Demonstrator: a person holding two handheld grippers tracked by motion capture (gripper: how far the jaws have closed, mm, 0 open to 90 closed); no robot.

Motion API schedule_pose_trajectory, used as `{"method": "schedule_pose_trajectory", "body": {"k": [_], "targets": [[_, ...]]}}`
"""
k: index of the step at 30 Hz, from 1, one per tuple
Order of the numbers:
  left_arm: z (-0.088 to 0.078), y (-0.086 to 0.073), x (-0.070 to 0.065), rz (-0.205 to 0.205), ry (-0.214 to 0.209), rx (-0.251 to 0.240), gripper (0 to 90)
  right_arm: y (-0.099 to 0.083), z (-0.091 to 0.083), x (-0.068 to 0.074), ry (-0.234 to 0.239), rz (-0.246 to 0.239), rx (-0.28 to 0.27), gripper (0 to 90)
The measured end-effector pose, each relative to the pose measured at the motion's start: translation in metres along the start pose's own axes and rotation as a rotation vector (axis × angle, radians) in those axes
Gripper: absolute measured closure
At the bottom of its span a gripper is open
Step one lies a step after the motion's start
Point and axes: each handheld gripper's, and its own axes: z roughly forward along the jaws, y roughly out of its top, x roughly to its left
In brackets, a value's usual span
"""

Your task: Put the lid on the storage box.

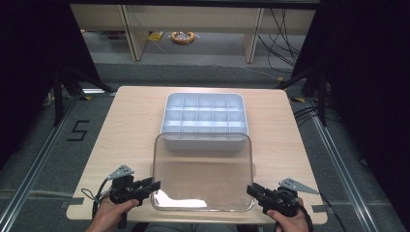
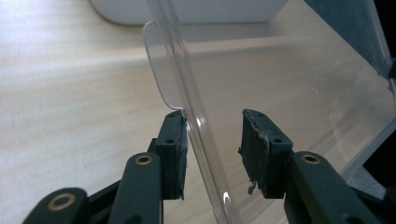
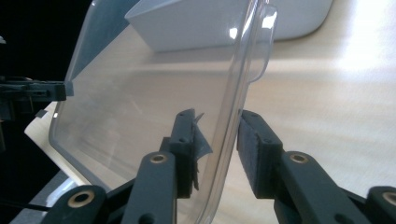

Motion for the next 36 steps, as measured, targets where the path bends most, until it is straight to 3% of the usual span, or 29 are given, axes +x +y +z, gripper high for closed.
{"method": "schedule_pose_trajectory", "body": {"k": [1,2,3,5,7,8,10,11,12,13,14,18,19,20,25,27,29,30,31,33,34,36], "targets": [[0.001,0.003,-0.001,0.014,0.009,-0.003,60.5,0.003,0.001,-0.002,-0.004,-0.025,-0.009,68.5],[0.002,0.006,-0.001,0.022,0.015,-0.007,60.6,0.005,0.000,0.000,-0.002,0.013,0.003,68.5],[0.005,0.011,-0.001,0.027,0.015,-0.016,60.6,0.010,0.003,-0.004,-0.014,-0.027,-0.009,68.0],[0.007,0.015,0.000,0.031,0.019,-0.016,60.7,0.011,0.004,-0.004,-0.015,-0.006,-0.007,67.9],[0.009,0.019,0.002,0.027,0.011,-0.016,60.7,0.015,0.008,-0.008,-0.026,-0.039,-0.022,67.9],[0.010,0.021,0.002,0.014,0.009,-0.021,60.6,0.017,0.007,-0.007,-0.027,-0.019,-0.011,67.9],[0.011,0.024,0.004,0.008,0.010,-0.025,60.3,0.021,0.010,-0.010,-0.033,-0.047,-0.024,67.3],[0.012,0.027,0.005,0.009,0.019,-0.030,60.4,0.024,0.012,-0.007,-0.036,-0.002,-0.021,67.4],[0.012,0.029,0.005,0.008,0.022,-0.027,60.4,0.027,0.014,-0.010,-0.045,-0.052,-0.035,67.3],[0.012,0.029,0.005,0.008,0.022,-0.027,60.4,0.027,0.014,-0.010,-0.045,-0.052,-0.035,67.3],[0.013,0.033,0.006,0.009,0.021,-0.034,60.4,0.031,0.015,-0.007,-0.040,-0.006,-0.028,67.3],[0.014,0.041,0.006,0.012,0.018,-0.045,60.5,0.041,0.017,-0.008,-0.056,-0.017,-0.044,67.3],[0.014,0.045,0.007,0.009,0.018,-0.055,60.5,0.045,0.018,-0.011,-0.059,-0.056,-0.055,67.3],[0.014,0.052,0.007,0.007,0.022,-0.074,60.8,0.053,0.020,-0.011,-0.049,-0.060,-0.070,67.2],[0.016,0.074,0.008,0.005,0.040,-0.120,61.2,0.074,0.027,-0.012,-0.051,-0.053,-0.094,66.8],[0.017,0.080,0.009,0.020,0.053,-0.120,61.1,0.077,0.028,-0.013,-0.058,-0.069,-0.102,66.8],[0.019,0.090,0.010,0.024,0.057,-0.129,61.1,0.086,0.032,-0.011,-0.068,-0.050,-0.111,66.8],[0.020,0.095,0.010,0.028,0.062,-0.133,61.1,0.091,0.034,-0.014,-0.070,-0.076,-0.121,66.8],[0.023,0.105,0.011,0.032,0.072,-0.143,61.0,0.101,0.038,-0.016,-0.070,-0.064,-0.135,66.8],[0.025,0.109,0.012,0.039,0.076,-0.149,61.0,0.105,0.039,-0.016,-0.075,-0.048,-0.129,66.8],[0.027,0.113,0.012,0.035,0.080,-0.149,61.0,0.109,0.042,-0.020,-0.078,-0.073,-0.145,66.7],[0.031,0.121,0.015,0.036,0.087,-0.154,60.9,0.117,0.047,-0.022,-0.080,-0.062,-0.158,66.7]]}}
